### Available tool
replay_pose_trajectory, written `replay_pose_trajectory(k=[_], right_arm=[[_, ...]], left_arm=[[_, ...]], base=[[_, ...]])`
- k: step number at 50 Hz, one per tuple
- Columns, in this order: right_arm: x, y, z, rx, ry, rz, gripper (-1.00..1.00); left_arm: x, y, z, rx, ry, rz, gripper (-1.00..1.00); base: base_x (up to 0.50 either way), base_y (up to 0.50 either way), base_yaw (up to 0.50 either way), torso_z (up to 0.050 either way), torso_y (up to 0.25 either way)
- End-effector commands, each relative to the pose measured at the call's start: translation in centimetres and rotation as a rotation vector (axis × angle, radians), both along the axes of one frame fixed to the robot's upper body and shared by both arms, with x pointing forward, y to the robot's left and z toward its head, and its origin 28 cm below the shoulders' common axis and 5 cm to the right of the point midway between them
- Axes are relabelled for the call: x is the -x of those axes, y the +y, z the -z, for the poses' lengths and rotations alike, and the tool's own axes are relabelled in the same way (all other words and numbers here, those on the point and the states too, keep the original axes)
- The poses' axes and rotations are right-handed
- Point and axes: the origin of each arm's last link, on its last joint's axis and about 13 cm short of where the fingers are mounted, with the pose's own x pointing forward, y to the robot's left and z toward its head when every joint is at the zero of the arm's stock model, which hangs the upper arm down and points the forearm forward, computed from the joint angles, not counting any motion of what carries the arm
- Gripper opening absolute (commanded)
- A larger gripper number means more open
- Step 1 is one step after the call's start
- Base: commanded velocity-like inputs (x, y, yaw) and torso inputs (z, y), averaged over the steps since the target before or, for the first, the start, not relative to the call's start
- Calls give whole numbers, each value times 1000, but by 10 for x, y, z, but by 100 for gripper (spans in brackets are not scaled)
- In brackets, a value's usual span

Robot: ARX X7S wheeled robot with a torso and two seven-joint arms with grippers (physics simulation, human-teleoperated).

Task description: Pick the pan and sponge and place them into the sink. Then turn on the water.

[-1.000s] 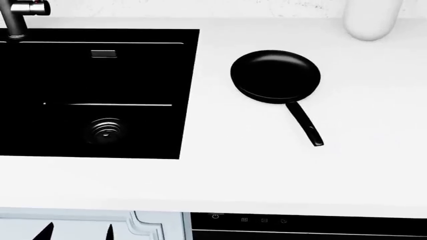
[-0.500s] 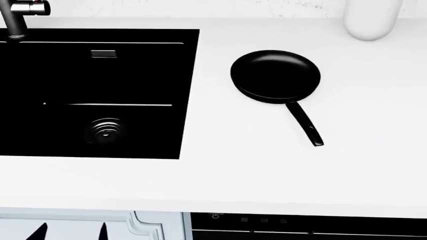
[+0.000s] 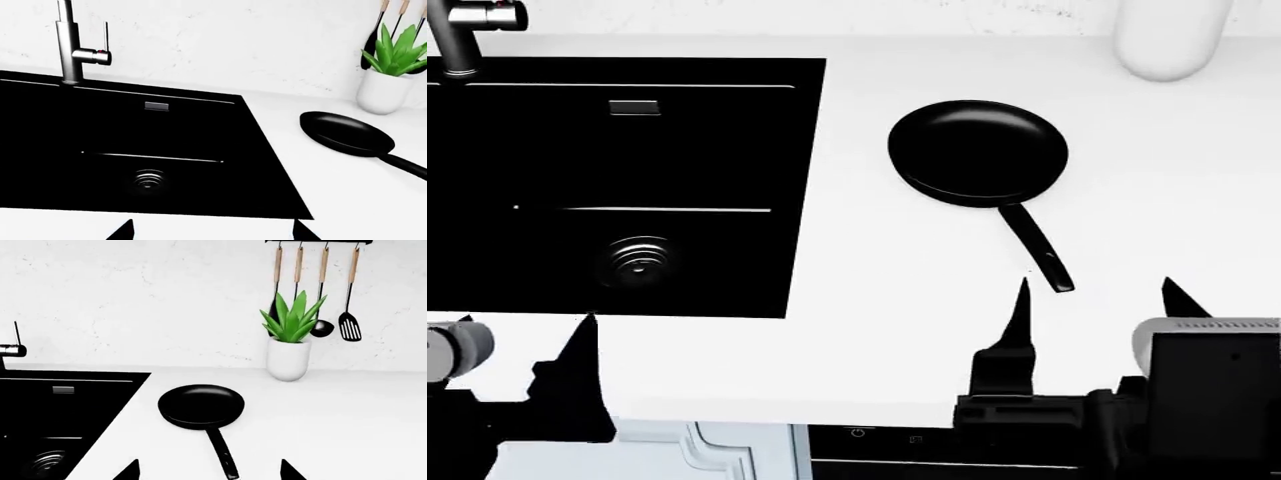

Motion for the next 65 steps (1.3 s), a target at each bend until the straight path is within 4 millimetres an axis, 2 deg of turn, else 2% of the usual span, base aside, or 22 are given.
replay_pose_trajectory(k=[1,2,3,8,11,16,37,39,49,65], right_arm=[[7,-31,-54,73,11,-33,100],[7,-34,-54,77,19,-24,100],[5,-37,-53,76,32,-19,100],[5,-44,-52,70,57,-5,100],[8,-46,-54,45,45,-4,100],[15,-47,-45,52,76,10,100],[12,-45,-49,86,116,-28,100],[12,-43,-48,93,122,-32,100],[14,-42,-43,110,156,-42,100],[18,-42,-40,119,207,-49,100]], left_arm=[[-7,28,-41,-61,42,7,100],[-5,35,-44,-58,41,1,100],[-7,32,-49,-64,30,-3,100],[3,46,-64,-99,20,5,100],[1,43,-62,-105,23,-2,100],[2,43,-54,-94,49,-6,100],[2,46,-49,-102,64,-10,100],[-1,39,-47,-103,68,-9,100],[3,48,-45,-100,74,-13,100],[0,46,-41,-109,84,6,100]], base=[[0,0,0,0,0],[0,0,0,0,0],[0,0,0,0,0],[51,0,0,0,0],[305,0,0,0,0],[423,-27,0,0,0],[485,-141,0,0,0],[480,-51,0,0,0],[454,0,0,0,2],[292,0,0,0,1]])
